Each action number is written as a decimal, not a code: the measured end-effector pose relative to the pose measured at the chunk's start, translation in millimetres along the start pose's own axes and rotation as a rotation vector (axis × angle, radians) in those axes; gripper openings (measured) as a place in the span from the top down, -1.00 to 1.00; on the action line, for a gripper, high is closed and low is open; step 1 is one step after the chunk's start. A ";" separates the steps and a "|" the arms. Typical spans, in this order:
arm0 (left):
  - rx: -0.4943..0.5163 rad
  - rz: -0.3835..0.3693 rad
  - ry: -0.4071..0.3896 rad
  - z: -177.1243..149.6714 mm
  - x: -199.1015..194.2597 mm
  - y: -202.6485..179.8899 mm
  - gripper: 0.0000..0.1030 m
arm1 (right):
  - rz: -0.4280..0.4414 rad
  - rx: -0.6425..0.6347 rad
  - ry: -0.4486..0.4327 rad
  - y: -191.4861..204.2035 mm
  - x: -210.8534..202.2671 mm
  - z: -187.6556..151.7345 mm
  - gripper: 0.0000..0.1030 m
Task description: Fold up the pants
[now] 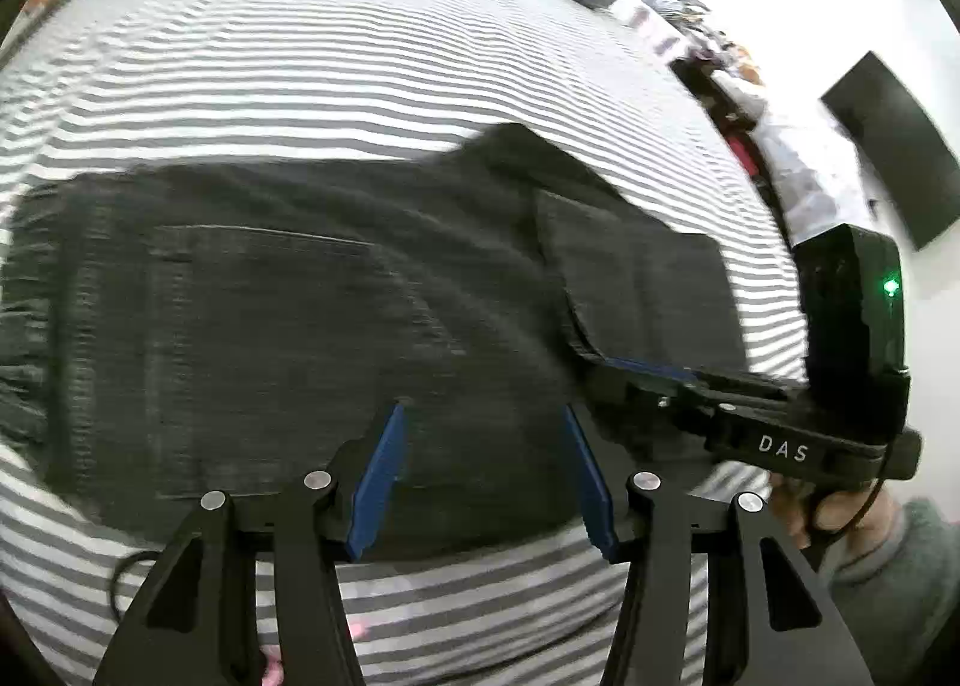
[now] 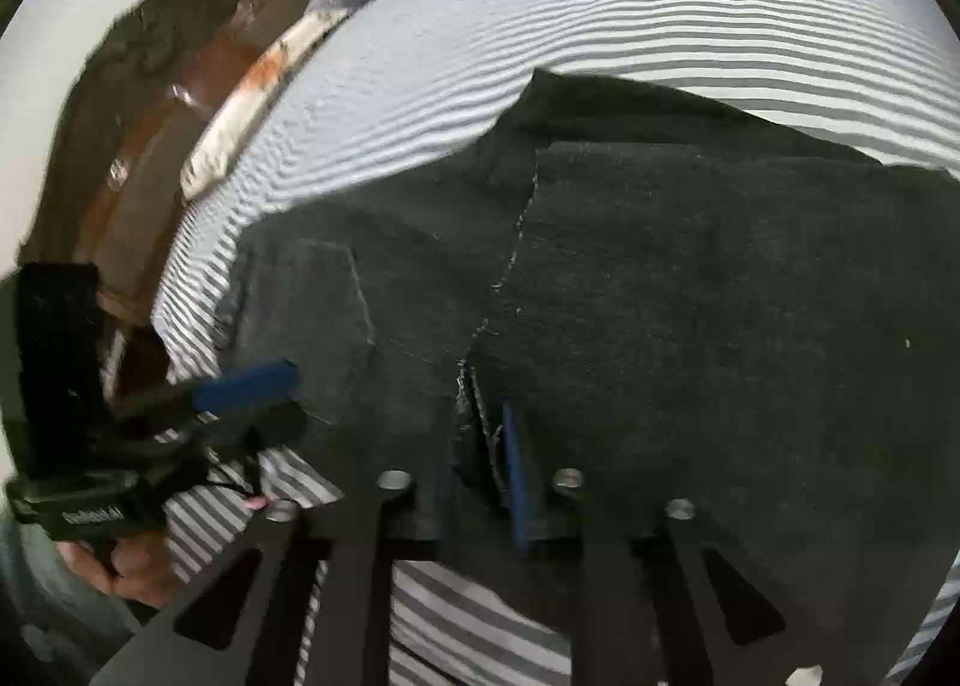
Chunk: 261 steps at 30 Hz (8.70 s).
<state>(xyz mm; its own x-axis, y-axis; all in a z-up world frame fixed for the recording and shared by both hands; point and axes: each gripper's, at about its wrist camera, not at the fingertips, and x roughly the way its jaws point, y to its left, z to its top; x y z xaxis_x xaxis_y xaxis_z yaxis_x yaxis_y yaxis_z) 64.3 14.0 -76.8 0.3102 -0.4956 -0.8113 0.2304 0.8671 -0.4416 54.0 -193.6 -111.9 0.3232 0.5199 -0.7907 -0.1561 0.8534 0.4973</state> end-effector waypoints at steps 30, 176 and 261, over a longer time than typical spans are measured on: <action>0.012 -0.029 0.108 7.9 66.3 -59.0 0.90 | 0.000 0.433 -0.210 -119.7 -89.0 -117.0 0.11; 0.232 0.030 -0.146 44.8 68.6 -213.2 0.60 | -0.298 0.468 -0.390 -108.8 -144.4 -125.6 -0.27; 0.363 0.392 -0.011 -25.2 82.0 -110.0 -0.14 | -0.585 0.318 -0.255 -100.1 -81.7 -56.1 0.81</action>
<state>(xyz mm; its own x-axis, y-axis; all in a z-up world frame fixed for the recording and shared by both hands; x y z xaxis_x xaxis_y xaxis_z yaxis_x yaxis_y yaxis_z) 41.2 -120.8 -104.4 0.4461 -0.1406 -0.8839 0.3993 0.9151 0.0560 -9.2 -319.4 -117.1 0.4848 -0.0783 -0.8711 0.3773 0.9173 0.1276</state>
